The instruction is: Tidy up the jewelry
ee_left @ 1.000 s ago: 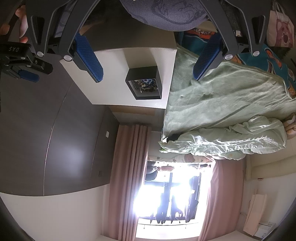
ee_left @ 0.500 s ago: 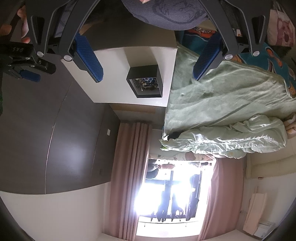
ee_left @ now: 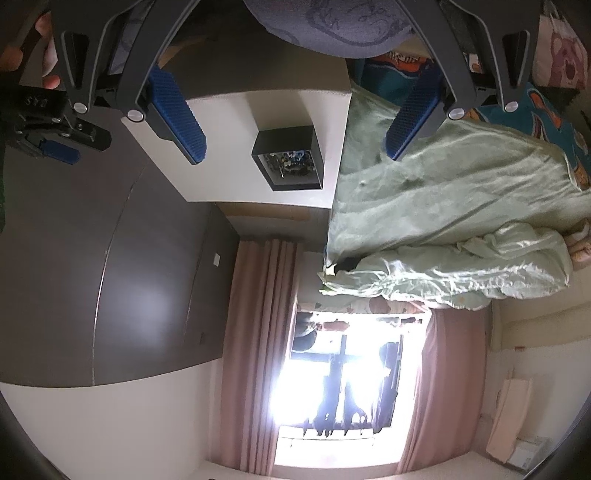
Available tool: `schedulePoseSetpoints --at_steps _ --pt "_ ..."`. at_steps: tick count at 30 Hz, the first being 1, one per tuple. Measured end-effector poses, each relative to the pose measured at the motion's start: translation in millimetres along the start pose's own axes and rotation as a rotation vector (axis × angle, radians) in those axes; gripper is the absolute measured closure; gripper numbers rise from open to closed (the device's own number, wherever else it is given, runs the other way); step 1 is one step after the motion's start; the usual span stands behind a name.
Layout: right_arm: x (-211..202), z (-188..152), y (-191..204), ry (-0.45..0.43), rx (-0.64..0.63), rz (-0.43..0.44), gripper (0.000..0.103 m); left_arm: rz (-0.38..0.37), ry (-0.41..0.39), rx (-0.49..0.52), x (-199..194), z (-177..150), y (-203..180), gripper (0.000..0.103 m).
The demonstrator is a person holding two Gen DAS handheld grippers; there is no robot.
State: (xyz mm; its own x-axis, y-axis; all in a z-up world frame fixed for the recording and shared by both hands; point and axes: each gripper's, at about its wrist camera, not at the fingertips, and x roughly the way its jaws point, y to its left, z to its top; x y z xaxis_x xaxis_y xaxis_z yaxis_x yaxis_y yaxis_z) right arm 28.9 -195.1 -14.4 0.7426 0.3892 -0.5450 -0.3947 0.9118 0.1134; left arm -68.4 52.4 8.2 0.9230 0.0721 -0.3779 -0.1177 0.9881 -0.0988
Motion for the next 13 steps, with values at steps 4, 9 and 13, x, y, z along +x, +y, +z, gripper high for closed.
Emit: schedulePoseSetpoints --at_steps 4,9,13 --pt "0.0 0.2 0.2 0.000 0.001 0.000 0.005 0.010 0.004 0.030 0.6 -0.1 -6.2 0.008" --pt "0.8 0.8 1.2 -0.005 0.000 -0.005 0.005 0.001 0.021 0.018 4.9 0.0 -3.1 0.008" --pt "5.4 -0.4 -1.1 0.001 0.014 -0.007 0.005 0.004 0.044 -0.003 12.7 -2.0 1.2 0.008"
